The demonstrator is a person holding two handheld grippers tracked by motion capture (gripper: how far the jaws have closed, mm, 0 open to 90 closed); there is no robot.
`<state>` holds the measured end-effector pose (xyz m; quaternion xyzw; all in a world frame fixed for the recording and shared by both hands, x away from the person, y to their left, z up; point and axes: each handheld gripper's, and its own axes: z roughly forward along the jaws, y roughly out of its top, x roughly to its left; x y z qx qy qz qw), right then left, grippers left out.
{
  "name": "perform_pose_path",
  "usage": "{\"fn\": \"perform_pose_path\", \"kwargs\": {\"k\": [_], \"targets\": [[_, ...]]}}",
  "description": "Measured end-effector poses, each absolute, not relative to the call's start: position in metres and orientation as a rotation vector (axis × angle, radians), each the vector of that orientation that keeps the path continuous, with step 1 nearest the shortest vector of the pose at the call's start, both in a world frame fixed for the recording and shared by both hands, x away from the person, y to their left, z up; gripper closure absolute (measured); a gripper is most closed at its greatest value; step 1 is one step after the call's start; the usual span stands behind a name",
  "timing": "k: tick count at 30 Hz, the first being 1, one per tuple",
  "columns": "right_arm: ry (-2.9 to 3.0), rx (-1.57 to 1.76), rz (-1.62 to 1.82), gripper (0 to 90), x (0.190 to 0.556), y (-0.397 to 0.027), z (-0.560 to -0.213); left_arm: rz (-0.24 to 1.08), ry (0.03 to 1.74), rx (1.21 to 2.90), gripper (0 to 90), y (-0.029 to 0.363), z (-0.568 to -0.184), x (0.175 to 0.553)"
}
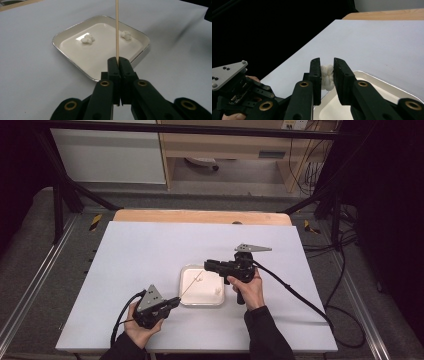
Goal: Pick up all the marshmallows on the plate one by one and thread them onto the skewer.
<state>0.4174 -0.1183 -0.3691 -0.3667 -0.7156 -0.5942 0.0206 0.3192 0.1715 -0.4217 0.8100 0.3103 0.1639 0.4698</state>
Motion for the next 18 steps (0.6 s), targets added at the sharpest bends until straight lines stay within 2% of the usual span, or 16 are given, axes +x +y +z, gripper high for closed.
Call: {"fn": "perform_pose_path", "kwargs": {"k": [18], "targets": [[-2.162, -1.109, -1.827, 78.1, 0.4185, -0.1134, -0.3746, 0.404, 0.758, 1.988, 88.9, 0.1714, -0.4219, 0.319]]}}
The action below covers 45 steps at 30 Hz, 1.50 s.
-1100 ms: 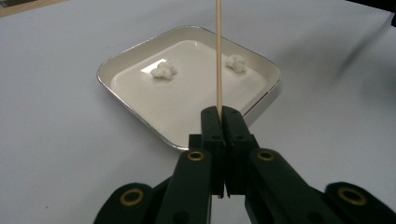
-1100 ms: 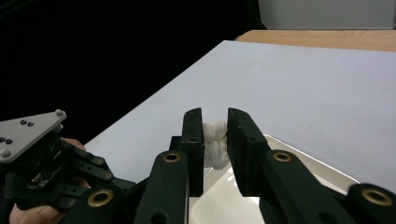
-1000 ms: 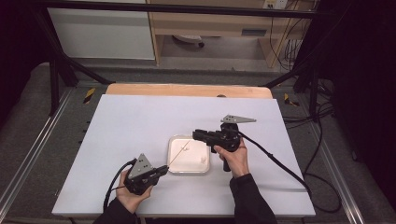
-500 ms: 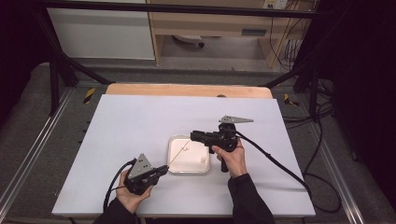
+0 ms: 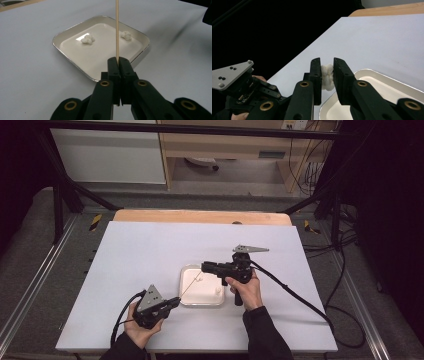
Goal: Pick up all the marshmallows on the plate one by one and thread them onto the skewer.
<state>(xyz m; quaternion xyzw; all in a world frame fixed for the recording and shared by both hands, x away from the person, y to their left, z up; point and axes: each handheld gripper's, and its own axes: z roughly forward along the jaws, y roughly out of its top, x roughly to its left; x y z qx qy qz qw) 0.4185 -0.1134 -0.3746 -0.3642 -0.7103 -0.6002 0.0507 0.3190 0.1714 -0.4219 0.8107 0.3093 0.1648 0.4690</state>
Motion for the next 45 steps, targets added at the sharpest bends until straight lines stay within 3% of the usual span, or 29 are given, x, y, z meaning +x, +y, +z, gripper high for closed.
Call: {"fn": "perform_pose_path", "kwargs": {"k": [45], "targets": [[-2.113, -1.053, -1.837, 82.4, 0.407, -0.098, -0.392, 0.393, 0.79, 2.008, 89.1, 0.167, -0.426, 0.319]]}}
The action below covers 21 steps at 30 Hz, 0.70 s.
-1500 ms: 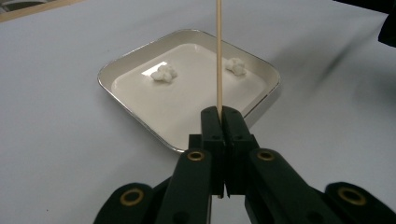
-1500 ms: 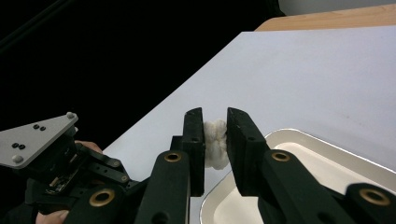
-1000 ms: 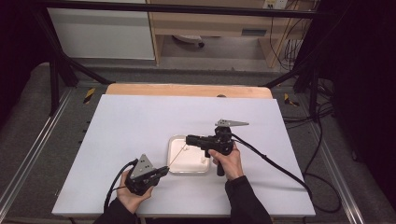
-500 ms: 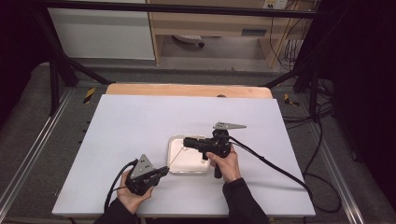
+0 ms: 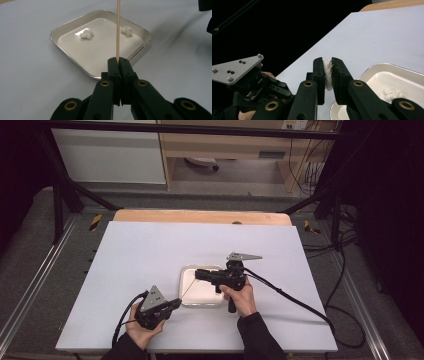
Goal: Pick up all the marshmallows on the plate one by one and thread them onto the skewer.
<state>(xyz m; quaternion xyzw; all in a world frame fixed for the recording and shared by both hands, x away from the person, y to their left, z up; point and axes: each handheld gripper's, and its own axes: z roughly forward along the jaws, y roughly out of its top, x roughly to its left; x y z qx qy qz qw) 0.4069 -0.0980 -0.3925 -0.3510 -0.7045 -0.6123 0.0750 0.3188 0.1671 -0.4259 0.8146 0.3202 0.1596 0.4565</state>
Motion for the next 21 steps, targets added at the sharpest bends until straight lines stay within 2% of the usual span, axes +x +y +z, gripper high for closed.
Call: {"fn": "perform_pose_path", "kwargs": {"k": [21], "targets": [[-2.126, -1.022, -1.789, 81.9, 0.401, -0.088, -0.405, 0.38, 0.8, 1.992, 89.0, 0.161, -0.425, 0.322]]}}
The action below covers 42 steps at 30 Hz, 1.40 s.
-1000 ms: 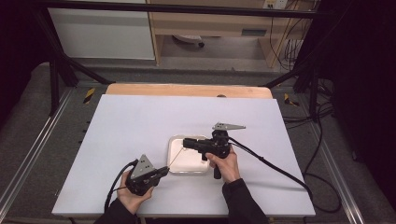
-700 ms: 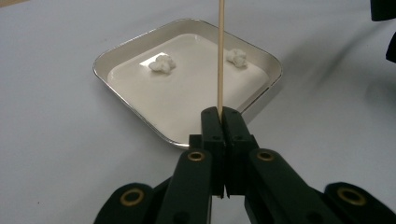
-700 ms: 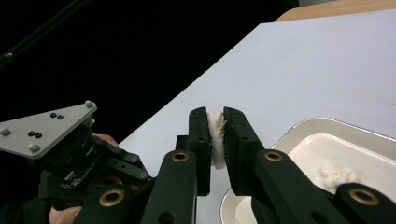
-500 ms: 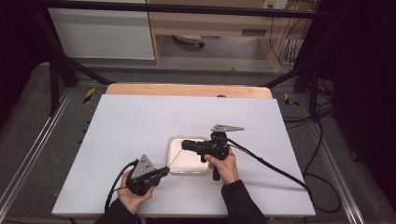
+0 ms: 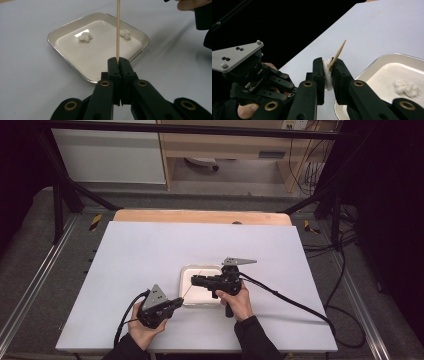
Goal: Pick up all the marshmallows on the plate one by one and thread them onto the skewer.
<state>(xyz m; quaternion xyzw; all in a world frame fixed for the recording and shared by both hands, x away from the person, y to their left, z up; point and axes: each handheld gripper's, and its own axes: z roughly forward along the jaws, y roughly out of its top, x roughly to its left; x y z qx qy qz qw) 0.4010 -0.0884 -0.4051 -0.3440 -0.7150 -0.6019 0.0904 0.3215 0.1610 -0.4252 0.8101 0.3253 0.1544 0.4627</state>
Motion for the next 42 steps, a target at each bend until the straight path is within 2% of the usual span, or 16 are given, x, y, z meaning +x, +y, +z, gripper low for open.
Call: {"fn": "perform_pose_path", "kwargs": {"k": [21, 25, 27, 29, 36, 42], "targets": [[-2.217, -1.018, -1.684, 80.3, 0.393, -0.08, -0.421, 0.367, 0.834, 1.957, 88.8, 0.143, -0.428, 0.33], [-2.233, -1.02, -1.674, 77.6, 0.393, -0.081, -0.42, 0.371, 0.831, 1.953, 88.8, 0.143, -0.428, 0.329], [-2.231, -1.013, -1.684, 69.8, 0.392, -0.081, -0.419, 0.37, 0.831, 1.95, 88.8, 0.144, -0.427, 0.329], [-2.243, -1.019, -1.704, 56.6, 0.391, -0.083, -0.415, 0.374, 0.835, 1.952, 88.8, 0.145, -0.427, 0.329], [-2.39, -1.056, -1.71, 26.0, 0.388, -0.093, -0.403, 0.365, 0.843, 1.947, 88.8, 0.152, -0.427, 0.329], [-2.57, -1.035, -1.648, 8.5, 0.39, -0.099, -0.403, 0.362, 0.843, 1.947, 88.8, 0.162, -0.424, 0.328]]}}
